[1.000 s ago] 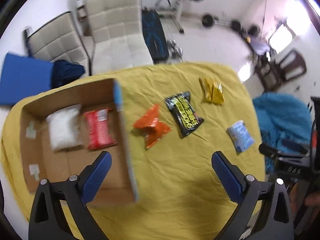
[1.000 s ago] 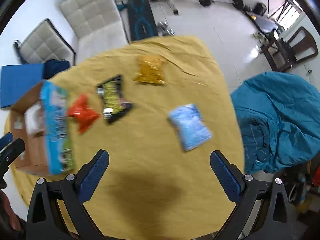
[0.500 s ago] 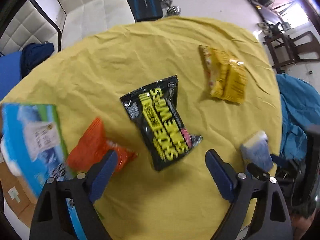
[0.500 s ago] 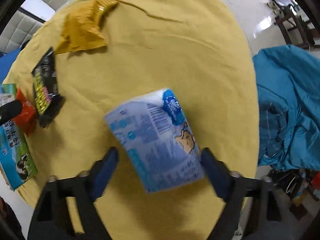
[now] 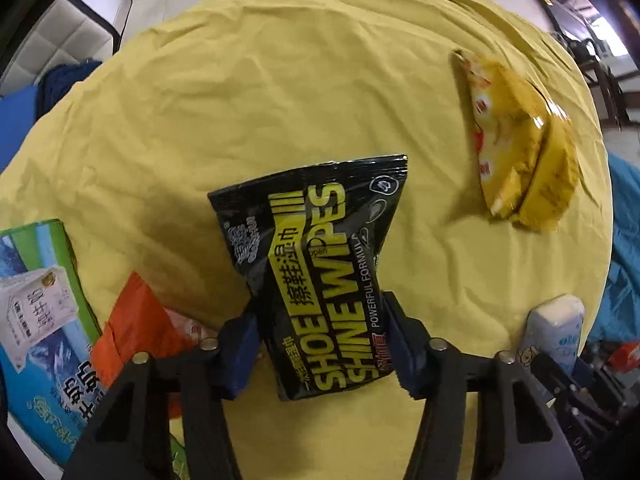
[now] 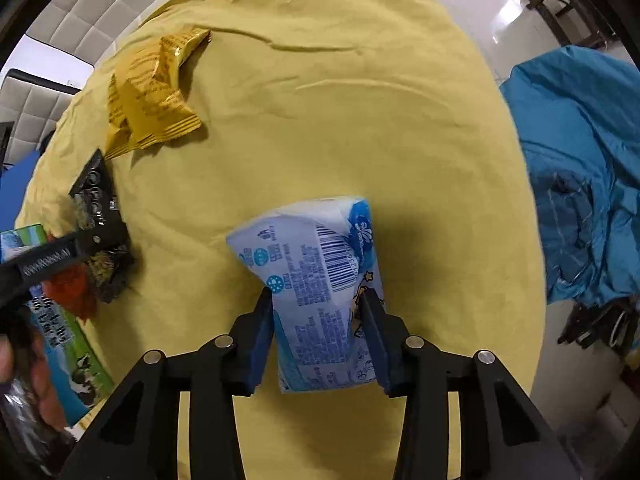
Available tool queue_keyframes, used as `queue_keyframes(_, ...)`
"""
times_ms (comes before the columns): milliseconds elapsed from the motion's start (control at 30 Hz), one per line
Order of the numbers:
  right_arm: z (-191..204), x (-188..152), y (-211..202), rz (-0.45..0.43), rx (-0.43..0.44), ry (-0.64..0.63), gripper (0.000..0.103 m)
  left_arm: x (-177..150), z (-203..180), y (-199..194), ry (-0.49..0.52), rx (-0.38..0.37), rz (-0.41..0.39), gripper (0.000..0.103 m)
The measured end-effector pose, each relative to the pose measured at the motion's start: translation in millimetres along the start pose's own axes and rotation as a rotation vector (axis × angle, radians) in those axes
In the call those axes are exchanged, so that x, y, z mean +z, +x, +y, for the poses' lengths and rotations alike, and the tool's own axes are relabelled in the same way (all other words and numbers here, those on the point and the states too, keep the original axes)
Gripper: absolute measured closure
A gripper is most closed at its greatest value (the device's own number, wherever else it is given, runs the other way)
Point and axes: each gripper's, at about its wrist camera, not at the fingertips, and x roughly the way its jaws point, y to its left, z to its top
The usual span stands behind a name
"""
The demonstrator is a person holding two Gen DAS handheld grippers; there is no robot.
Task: Organize soft objects
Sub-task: 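Grasp the black wipes pack with the left tool while the right tool grasps the light-blue pack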
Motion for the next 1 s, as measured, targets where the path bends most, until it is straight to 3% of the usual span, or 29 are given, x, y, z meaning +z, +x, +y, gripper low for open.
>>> queue_keyframes(267, 6, -35, 4, 0.056, 0.029, -0.033, 0.060, -87, -17, -7, 0.092, 0.021, -0.067, 0.050)
queue_keyframes(467, 10, -72, 12, 0.086, 0.031, -0.037, 0.060, -133, -16, 6, 0.081, -0.005, -0.037, 0.050)
queue_keyframes(767, 25, -92, 21, 0.060, -0.030, -0.030, 0.051, -139, -8, 31, 0.062, 0.014, 0.001, 0.048)
queue_keyframes(1000, 27, -104, 35, 0.075, -0.051, -0.031, 0.044, -119, -6, 25, 0.077, 0.039, -0.011, 0.047)
